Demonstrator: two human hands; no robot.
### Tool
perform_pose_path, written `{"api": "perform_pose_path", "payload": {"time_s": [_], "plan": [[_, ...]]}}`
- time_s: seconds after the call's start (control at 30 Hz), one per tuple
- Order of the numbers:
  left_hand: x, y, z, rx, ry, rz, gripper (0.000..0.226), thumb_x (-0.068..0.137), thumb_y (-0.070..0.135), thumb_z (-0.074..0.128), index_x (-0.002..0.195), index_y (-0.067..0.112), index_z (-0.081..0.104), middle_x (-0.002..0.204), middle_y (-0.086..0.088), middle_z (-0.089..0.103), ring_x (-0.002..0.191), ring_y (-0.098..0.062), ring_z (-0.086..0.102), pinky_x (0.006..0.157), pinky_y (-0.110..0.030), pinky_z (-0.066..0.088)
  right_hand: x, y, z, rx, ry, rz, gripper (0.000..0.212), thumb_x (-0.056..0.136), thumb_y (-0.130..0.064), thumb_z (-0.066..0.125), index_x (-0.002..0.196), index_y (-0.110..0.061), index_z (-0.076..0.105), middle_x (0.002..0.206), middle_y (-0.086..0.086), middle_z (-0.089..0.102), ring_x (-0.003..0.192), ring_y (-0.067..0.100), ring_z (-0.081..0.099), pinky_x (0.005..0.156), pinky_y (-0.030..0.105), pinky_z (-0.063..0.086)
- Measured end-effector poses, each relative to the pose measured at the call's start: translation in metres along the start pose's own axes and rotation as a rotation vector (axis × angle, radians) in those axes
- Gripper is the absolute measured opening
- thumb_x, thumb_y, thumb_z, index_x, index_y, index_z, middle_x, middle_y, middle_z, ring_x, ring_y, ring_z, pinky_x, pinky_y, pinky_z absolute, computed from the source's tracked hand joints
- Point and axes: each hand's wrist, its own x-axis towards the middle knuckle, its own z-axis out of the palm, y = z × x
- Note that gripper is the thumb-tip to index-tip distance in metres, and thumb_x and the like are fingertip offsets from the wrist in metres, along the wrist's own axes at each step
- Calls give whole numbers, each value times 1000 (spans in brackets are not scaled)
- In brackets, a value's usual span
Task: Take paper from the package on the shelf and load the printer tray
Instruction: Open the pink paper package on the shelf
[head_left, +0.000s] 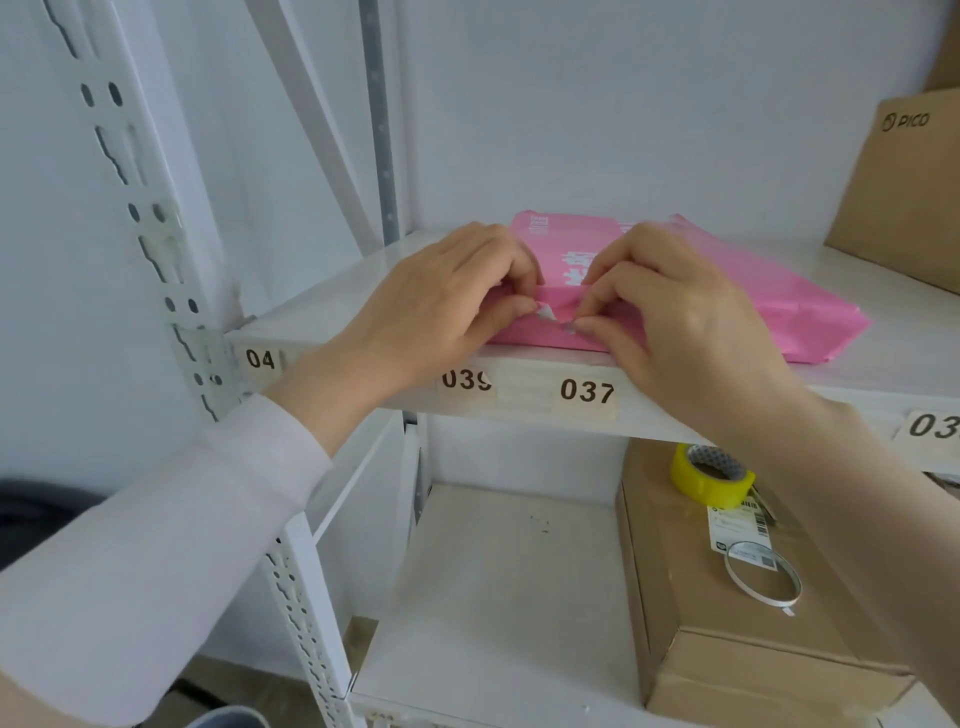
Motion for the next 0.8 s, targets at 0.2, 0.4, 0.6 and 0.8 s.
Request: {"api": "perform_pose_path", "payload": {"time_s": [0.2,0.4,0.6,0.8], "plan": [[2,0,1,8,14,13,18,86,29,57,86,10,59,89,-5,64,81,-17,52,67,-31,45,5,-5,-1,-3,-62,58,15,77,-18,56,76,-4,62,89,15,60,75,34,57,64,36,44],[9,0,-3,-109,19,-91,32,81,41,55,81,10,62,78,9,54,74,-6,49,68,-31,46,4,-11,-1,-7,-22,67,21,77,-32,57,84,-12,60,87,9,58,73,29,55,60,33,39],[10,1,-4,-167,1,-165,27,78,41,54,81,16,62,76,12,54,74,-6,51,70,-26,46,10,-17,12,92,84,130,21,75,-30,67,75,-9,64,79,8,62,65,28,57,55,39,47],[3,0,-9,-329,-88,-295,31,73,25,75,95,19,54,89,21,57,83,6,55,79,-7,41,21,-14,5,116,-37,181,17,74,-28,66,72,-11,65,77,5,64,69,26,59,64,45,51]]}}
